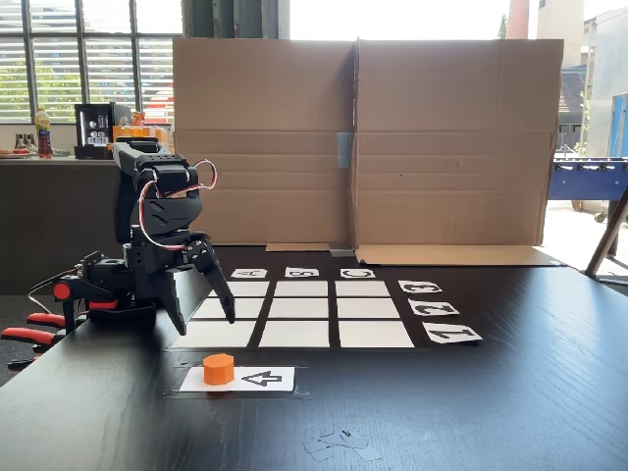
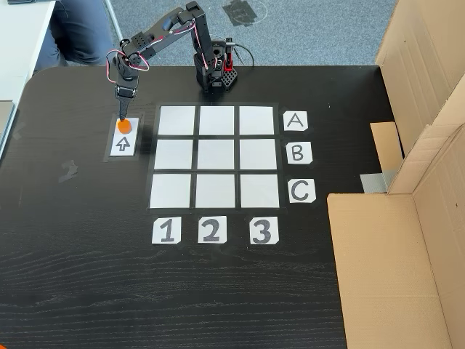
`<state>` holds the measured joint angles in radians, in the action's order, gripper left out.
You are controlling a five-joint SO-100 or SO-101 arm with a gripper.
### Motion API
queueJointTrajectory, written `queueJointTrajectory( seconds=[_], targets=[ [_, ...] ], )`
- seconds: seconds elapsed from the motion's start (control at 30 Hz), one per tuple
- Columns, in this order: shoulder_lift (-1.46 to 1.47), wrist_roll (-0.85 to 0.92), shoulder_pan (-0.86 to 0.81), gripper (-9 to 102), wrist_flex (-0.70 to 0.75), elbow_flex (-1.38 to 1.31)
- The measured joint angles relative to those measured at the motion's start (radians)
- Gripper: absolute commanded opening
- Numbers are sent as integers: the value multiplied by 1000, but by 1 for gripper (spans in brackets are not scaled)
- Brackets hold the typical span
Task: Pick up the round, orange token and place it in the grid on square A1.
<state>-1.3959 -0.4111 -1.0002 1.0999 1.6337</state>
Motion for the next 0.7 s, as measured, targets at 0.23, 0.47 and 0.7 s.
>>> queueJointTrajectory(
  seconds=[0.23,0.47,0.7],
  targets=[
    [63,0,0,28,-8,-43],
    [115,0,0,29,-6,-92],
    [160,0,2,30,-6,-126]
  ],
)
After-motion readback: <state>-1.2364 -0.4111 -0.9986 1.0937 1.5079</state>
